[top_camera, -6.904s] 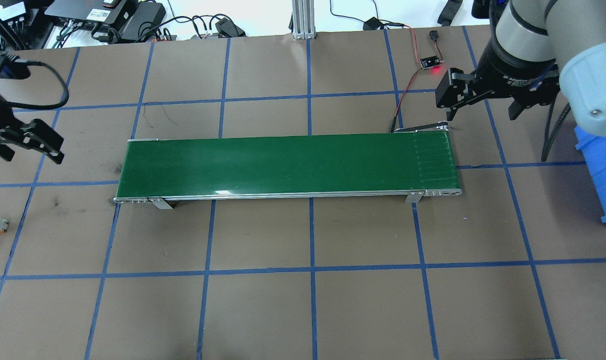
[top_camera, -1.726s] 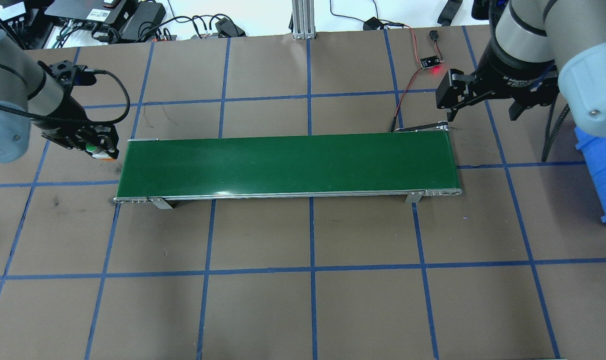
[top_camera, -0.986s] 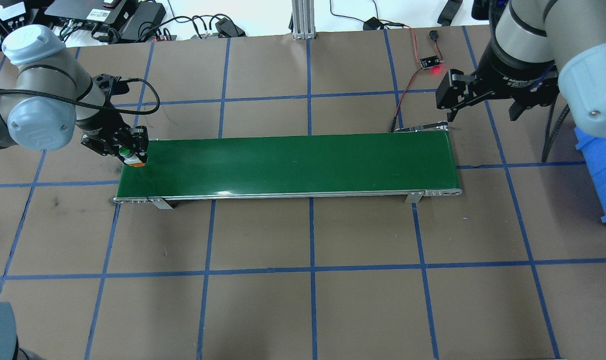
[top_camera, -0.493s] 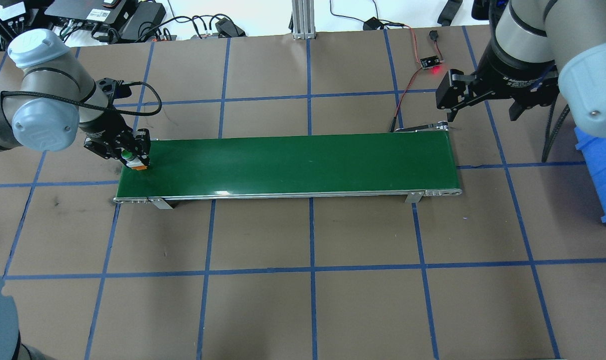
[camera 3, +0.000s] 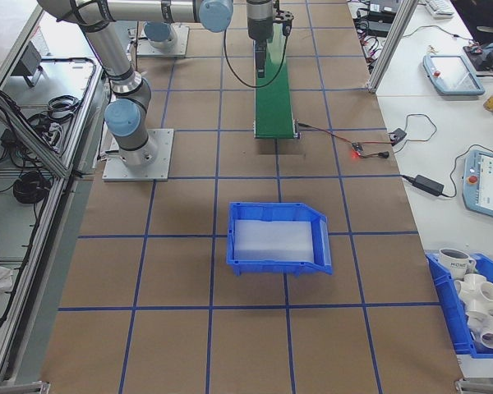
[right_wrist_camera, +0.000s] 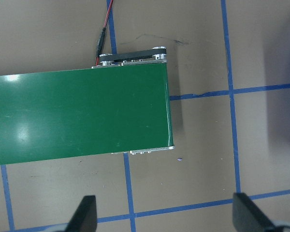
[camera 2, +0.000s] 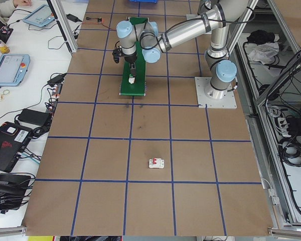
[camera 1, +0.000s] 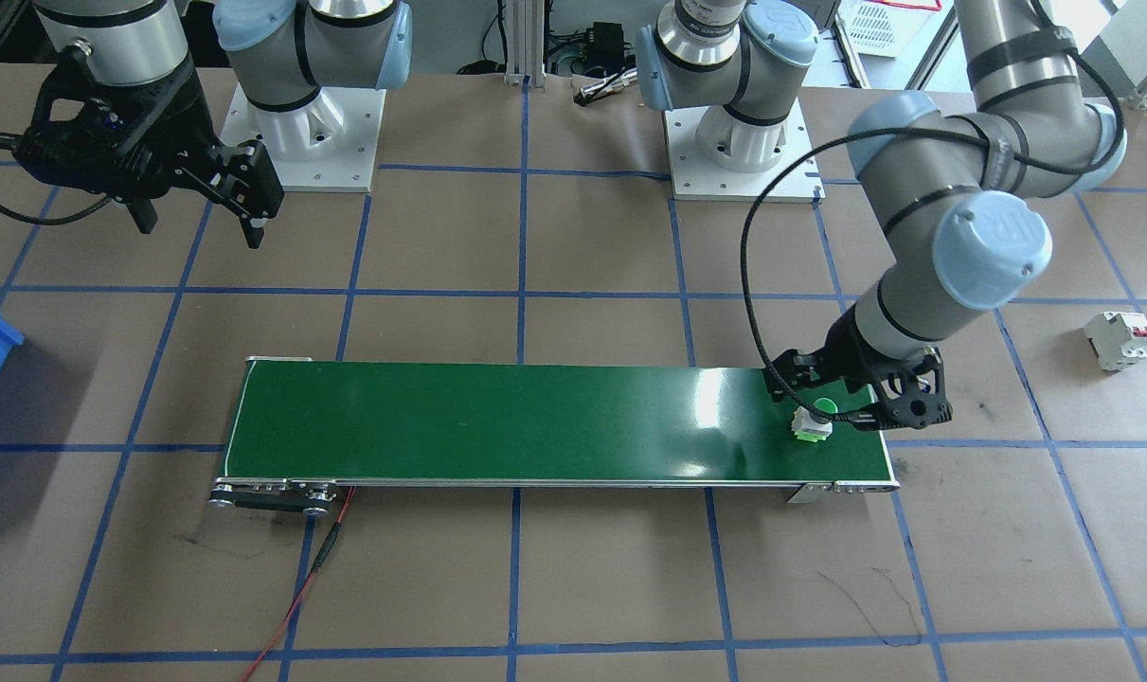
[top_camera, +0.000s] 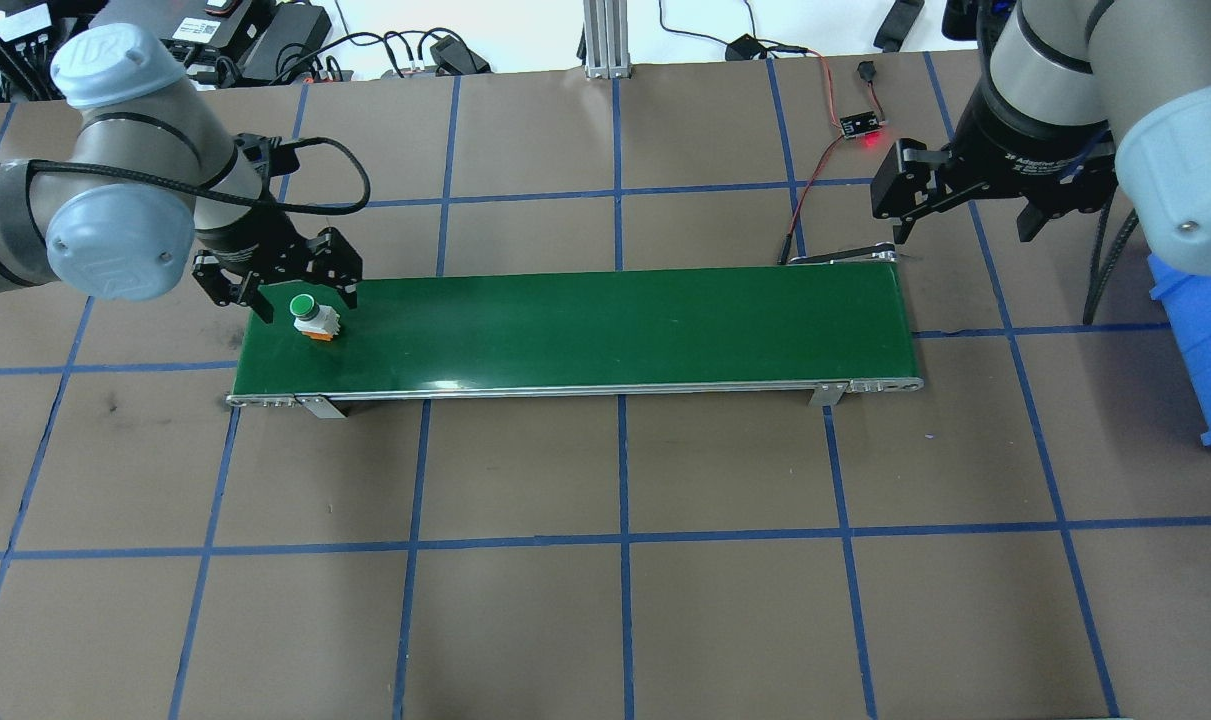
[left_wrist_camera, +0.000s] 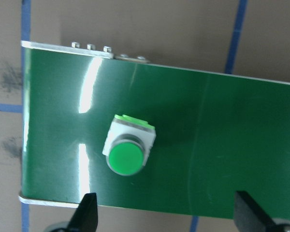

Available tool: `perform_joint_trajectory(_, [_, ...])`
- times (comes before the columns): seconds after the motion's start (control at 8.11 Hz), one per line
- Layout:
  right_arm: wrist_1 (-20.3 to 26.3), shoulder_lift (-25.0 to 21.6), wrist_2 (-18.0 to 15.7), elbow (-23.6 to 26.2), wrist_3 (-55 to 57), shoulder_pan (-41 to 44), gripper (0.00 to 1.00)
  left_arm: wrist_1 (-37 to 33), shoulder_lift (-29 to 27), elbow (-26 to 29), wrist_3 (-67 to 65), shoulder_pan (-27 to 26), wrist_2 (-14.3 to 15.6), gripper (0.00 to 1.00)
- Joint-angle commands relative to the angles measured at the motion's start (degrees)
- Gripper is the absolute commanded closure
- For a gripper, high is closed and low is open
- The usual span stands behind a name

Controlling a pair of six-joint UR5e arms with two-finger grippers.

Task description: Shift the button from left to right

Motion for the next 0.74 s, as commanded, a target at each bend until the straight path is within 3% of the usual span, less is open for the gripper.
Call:
perform_joint_trajectory(0.0, [0.0,0.1,0.0,0.0,0.0,0.0,0.0,-1.7,6.7,-0.1,-7.3,-9.8,0.3,0.0])
perform_joint_trajectory(0.62, [-1.0,3.0,0.3,-0.1,-0.1,0.0,0.0,-2.3,7.0,0.6,-7.4,-10.3,0.5,0.0])
